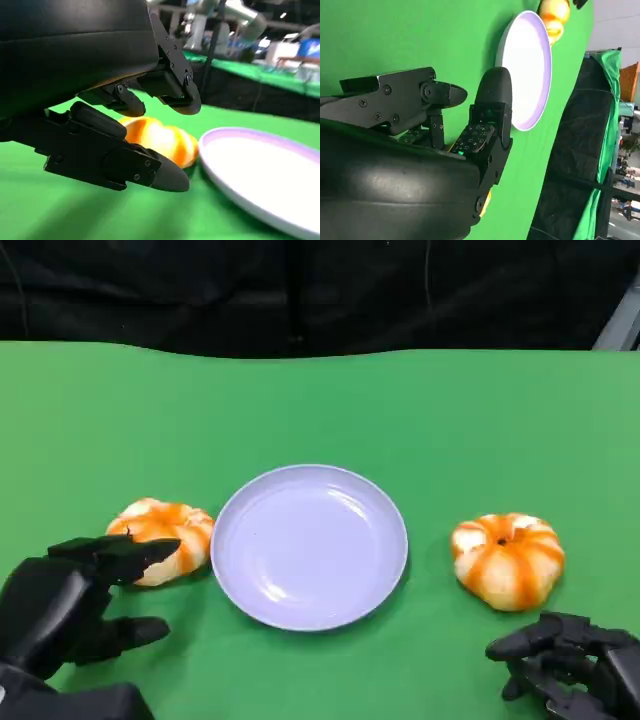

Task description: Grasp the bread from the table and place it into the plate.

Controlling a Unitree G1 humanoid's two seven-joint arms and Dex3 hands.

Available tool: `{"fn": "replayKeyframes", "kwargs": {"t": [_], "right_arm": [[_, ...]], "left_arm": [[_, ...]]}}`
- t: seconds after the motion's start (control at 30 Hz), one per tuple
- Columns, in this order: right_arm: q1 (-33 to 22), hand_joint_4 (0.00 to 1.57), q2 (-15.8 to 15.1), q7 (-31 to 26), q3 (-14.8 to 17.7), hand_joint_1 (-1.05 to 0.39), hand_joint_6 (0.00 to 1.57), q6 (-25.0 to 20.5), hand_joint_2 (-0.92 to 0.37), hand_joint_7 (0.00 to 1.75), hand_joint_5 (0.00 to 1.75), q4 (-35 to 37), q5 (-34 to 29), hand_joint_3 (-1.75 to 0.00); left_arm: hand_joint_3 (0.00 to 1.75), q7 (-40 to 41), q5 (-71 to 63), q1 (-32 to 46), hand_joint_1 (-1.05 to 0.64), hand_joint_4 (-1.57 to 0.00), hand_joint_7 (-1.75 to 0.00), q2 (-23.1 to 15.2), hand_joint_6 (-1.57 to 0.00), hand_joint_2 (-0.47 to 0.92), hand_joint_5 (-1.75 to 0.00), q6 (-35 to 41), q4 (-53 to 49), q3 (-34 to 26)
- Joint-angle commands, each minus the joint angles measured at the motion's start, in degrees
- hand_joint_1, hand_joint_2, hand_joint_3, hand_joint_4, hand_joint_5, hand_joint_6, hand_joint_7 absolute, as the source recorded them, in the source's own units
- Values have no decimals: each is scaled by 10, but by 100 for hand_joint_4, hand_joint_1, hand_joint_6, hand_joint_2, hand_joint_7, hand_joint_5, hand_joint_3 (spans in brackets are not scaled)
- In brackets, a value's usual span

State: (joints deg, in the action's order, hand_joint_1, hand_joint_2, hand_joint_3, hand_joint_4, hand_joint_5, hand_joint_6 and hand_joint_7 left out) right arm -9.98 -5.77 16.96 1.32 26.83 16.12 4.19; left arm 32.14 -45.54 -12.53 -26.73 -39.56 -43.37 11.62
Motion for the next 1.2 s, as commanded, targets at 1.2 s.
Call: {"fn": "replayKeyframes", "kwargs": {"t": [1.2], "right_arm": [[1,74,0,-2,0,2,90,11,-92,73,131,8,3,-37]], "left_arm": [[7,20,22,-139,-69,-59,0,6,-60,92,-1,28,-174,91]]}}
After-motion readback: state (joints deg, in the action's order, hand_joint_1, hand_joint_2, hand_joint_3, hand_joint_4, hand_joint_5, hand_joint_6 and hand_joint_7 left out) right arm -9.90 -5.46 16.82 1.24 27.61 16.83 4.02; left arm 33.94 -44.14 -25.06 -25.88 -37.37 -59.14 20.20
